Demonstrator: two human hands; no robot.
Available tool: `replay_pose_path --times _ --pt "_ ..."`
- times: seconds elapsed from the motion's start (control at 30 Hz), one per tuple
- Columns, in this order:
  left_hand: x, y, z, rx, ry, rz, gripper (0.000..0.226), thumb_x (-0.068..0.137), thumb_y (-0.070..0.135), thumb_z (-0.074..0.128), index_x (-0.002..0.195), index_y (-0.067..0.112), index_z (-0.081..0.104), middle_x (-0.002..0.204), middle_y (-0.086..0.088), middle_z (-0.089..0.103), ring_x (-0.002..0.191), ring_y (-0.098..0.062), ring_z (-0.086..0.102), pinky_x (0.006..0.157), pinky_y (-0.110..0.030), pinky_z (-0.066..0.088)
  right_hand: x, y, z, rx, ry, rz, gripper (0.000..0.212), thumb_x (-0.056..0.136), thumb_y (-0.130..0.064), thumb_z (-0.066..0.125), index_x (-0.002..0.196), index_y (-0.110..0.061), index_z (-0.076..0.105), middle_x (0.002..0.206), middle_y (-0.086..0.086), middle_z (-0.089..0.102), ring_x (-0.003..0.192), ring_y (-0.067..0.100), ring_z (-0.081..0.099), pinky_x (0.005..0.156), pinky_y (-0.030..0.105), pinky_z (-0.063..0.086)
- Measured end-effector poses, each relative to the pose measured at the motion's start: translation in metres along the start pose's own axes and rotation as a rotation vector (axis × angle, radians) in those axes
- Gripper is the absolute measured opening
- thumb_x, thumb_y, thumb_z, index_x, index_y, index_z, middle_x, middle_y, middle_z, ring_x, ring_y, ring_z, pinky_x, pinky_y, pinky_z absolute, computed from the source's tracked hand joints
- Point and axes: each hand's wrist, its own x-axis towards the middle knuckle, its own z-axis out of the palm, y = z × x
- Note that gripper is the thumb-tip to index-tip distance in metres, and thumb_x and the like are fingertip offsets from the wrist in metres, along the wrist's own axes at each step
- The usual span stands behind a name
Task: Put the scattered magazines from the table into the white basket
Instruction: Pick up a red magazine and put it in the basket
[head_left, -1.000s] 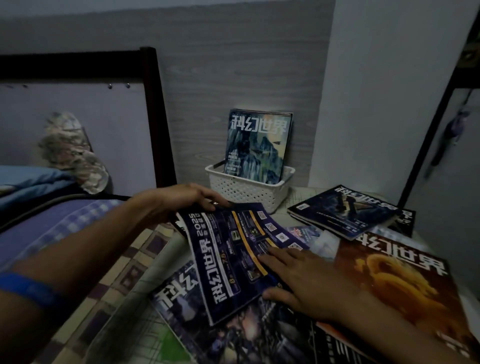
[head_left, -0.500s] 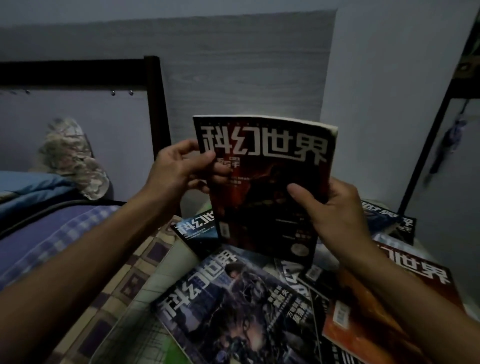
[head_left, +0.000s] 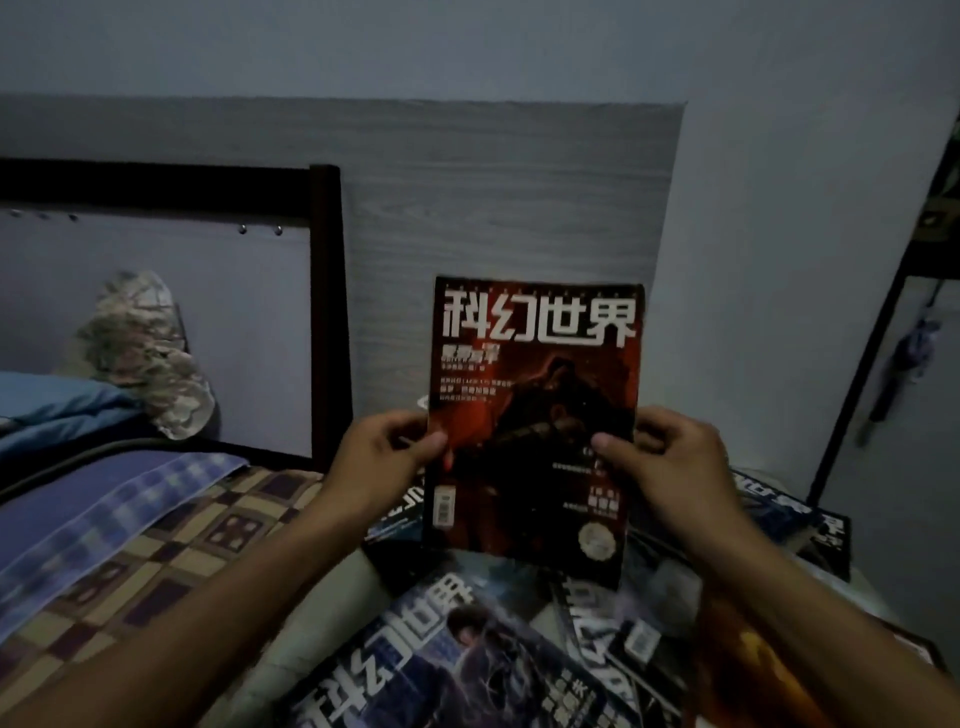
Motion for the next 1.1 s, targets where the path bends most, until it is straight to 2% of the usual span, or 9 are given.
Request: replay_pose_path --times 0.1,0.2,0.37,0.43,0.57,0.67,0.73,0.97,1.1 --pt "0.04 0.026 0.003 -0.129 0.08 0.024 0.017 0.092 0.013 0.064 0.099 0.025 0.073 0.085 0.01 0.075 0.077 -0.001 0.07 0.055 -0.011 0.051 0.039 -0.022 0.0 0.064 0.072 -0.041 0.015 0.084 -0.012 0.074 0.088 -0.027 0.073 0.064 -0.016 0.074 0.053 0.0 0.067 0.043 0.014 0.048" --pt "0.083 0.046 0.006 -0.121 0.109 0.103 0.024 0.094 0.013 0.061 0.088 0.034 0.07 0.079 0.024 0.073 0.076 0.008 0.069 0.06 -0.009 0.052 0.077 -0.035 0.001 0.022 0.096 -0.076 0.024 0.091 -0.014 0.067 0.083 -0.036 0.068 0.061 -0.008 0.071 0.044 0.004 0.06 0.04 0.019 0.046" --pt "0.157 0.018 0.028 -0.032 0.198 0.109 0.019 0.094 0.014 0.06 0.106 0.02 0.073 0.097 0.002 0.074 0.091 -0.013 0.07 0.083 -0.032 0.057 0.131 -0.001 0.017 0.122 0.1 0.026 0.023 0.094 -0.008 0.062 0.1 -0.03 0.067 0.071 -0.003 0.07 0.05 0.013 0.063 0.044 0.023 0.053" --pt "0.184 -0.009 0.041 -0.012 0.209 0.073 0.021 0.093 0.013 0.062 0.112 0.016 0.072 0.097 0.001 0.074 0.093 -0.016 0.07 0.087 -0.033 0.056 0.144 0.032 0.029 0.17 0.119 0.105 0.019 0.093 -0.009 0.064 0.101 -0.025 0.07 0.073 -0.004 0.072 0.055 0.013 0.064 0.047 0.022 0.055" --pt "0.209 -0.067 0.058 0.051 0.184 -0.04 0.014 0.09 0.013 0.067 0.101 0.017 0.076 0.092 -0.004 0.076 0.089 -0.019 0.071 0.088 -0.037 0.056 0.155 0.1 0.051 0.219 0.137 0.295 0.022 0.09 -0.006 0.068 0.111 -0.003 0.071 0.091 0.009 0.074 0.071 0.019 0.069 0.059 0.024 0.059" --pt "0.209 -0.105 0.063 0.228 0.146 -0.036 0.018 0.087 0.014 0.07 0.077 0.028 0.075 0.08 0.003 0.076 0.08 -0.015 0.072 0.085 -0.04 0.058 0.153 0.13 0.061 0.176 0.206 0.301 0.005 0.086 -0.006 0.072 0.089 -0.003 0.075 0.086 0.012 0.075 0.064 0.014 0.073 0.055 0.017 0.055" --pt "0.209 -0.118 0.064 0.304 0.154 -0.014 0.018 0.087 0.015 0.071 0.072 0.026 0.074 0.073 0.008 0.075 0.075 -0.011 0.072 0.08 -0.036 0.058 0.156 0.138 0.063 0.141 0.266 0.272 0.014 0.086 -0.005 0.072 0.072 -0.007 0.072 0.075 0.01 0.073 0.053 0.007 0.07 0.049 0.012 0.05" --pt "0.214 -0.118 0.068 0.418 0.228 -0.024 0.019 0.079 0.011 0.078 0.077 0.023 0.062 0.077 0.004 0.067 0.074 -0.011 0.066 0.064 -0.029 0.054 0.154 0.14 0.066 -0.028 0.245 0.229 0.017 0.084 -0.004 0.073 0.069 -0.011 0.07 0.071 0.004 0.072 0.049 0.001 0.067 0.043 0.009 0.046" --pt "0.211 -0.116 0.069 0.47 0.222 -0.036 0.015 0.081 0.014 0.077 0.078 0.022 0.063 0.079 0.003 0.067 0.074 -0.012 0.064 0.065 -0.028 0.051 0.148 0.141 0.069 -0.184 0.258 0.162 0.015 0.084 -0.009 0.074 0.07 -0.015 0.071 0.07 -0.002 0.071 0.06 0.009 0.07 0.058 0.024 0.058"
